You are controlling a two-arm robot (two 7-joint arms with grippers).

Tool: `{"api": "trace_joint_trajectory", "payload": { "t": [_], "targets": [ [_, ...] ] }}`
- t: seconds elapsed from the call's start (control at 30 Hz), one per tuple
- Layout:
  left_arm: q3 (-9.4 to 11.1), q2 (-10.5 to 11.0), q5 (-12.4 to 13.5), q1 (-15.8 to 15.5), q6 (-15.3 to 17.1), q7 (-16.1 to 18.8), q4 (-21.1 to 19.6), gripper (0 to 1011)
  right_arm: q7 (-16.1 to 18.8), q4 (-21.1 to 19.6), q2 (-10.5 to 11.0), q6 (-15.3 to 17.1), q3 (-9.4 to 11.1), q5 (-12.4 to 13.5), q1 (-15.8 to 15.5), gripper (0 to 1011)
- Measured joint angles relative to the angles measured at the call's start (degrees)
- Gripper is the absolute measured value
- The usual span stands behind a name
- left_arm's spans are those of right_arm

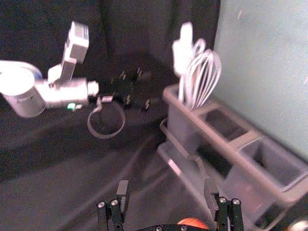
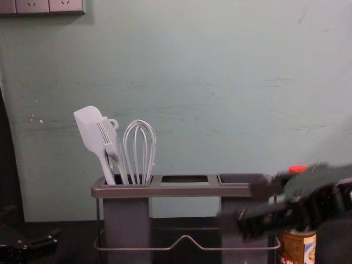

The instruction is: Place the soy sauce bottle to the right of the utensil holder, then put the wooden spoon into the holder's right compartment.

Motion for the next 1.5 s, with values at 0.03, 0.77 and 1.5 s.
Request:
{"api": "trace_joint_trajectory", "payload": {
  "t": [0.03, 0.77, 1.5],
  "targets": [
    [0.0, 0.0, 0.0, 0.0, 0.0, 0.0, 0.0, 1012, -0.2, -0.1, -0.1, 1.3, -0.4, 0.1, 0.3, 1000],
    [0.0, 0.0, 0.0, 0.0, 0.0, 0.0, 0.0, 1011, -9.3, 5.8, -5.8, 21.6, -6.4, 0.6, 4.2, 1000],
    [0.0, 0.0, 0.0, 0.0, 0.0, 0.0, 0.0, 1011, -10.1, 10.2, -8.3, 25.0, -6.9, -4.0, 4.5, 1000]
  ]
}}
